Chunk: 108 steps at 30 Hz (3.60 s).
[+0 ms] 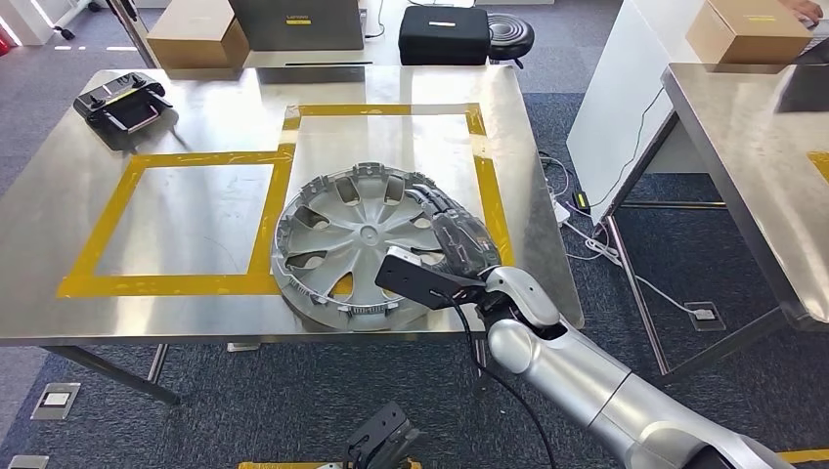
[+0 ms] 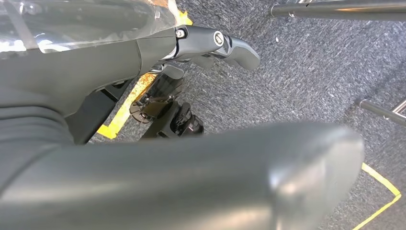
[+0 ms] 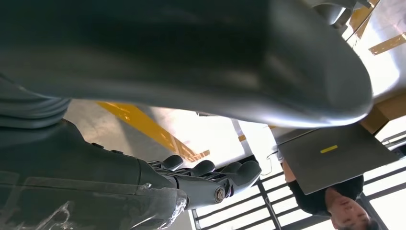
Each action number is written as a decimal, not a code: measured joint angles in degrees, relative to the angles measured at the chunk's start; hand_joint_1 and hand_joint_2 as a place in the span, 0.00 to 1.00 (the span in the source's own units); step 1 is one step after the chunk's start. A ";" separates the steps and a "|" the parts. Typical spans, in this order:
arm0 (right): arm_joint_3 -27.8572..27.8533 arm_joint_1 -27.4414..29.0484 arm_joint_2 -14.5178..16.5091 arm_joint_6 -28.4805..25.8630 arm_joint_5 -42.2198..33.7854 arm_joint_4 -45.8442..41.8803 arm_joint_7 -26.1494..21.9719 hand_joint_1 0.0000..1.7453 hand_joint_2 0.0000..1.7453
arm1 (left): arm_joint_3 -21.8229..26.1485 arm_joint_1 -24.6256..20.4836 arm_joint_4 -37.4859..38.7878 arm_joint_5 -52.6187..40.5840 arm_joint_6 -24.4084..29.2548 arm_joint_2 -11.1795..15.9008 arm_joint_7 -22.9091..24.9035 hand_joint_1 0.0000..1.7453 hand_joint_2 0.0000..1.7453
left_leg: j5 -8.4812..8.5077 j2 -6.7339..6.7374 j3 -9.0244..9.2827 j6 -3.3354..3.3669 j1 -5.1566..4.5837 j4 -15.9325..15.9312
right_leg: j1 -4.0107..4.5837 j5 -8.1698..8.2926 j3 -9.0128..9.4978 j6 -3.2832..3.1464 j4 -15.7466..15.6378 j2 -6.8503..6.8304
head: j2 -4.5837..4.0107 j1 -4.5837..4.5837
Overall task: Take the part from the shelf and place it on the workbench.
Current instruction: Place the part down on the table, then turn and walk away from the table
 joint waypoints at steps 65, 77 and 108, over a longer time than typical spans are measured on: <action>-10.93 7.28 -17.57 -6.87 5.16 -50.86 6.80 0.00 0.00 | -0.07 0.16 0.00 1.02 0.22 0.04 -1.03 0.00 0.00 | 0.00 0.03 0.15 0.00 -0.01 -0.01 | 0.00 0.00 0.12 0.00 -0.03 0.03 | -0.01 0.01; -10.94 8.02 -17.62 -6.45 5.16 -51.25 6.14 0.00 0.00 | -0.07 0.15 0.00 1.02 0.21 0.03 -0.67 0.00 0.00 | 0.00 0.03 0.17 0.00 -0.01 -0.02 | 0.00 0.00 0.14 0.00 -0.03 0.03 | -0.01 0.01; -11.36 9.41 -18.21 -5.99 5.16 -51.72 5.91 0.00 0.00 | -0.09 0.03 0.00 1.01 0.24 0.22 0.04 0.00 0.00 | -7.33 0.19 -3.87 -2.40 1.05 11.85 | -1.21 0.37 1.01 -1.22 -0.70 -0.37 | -0.01 -0.10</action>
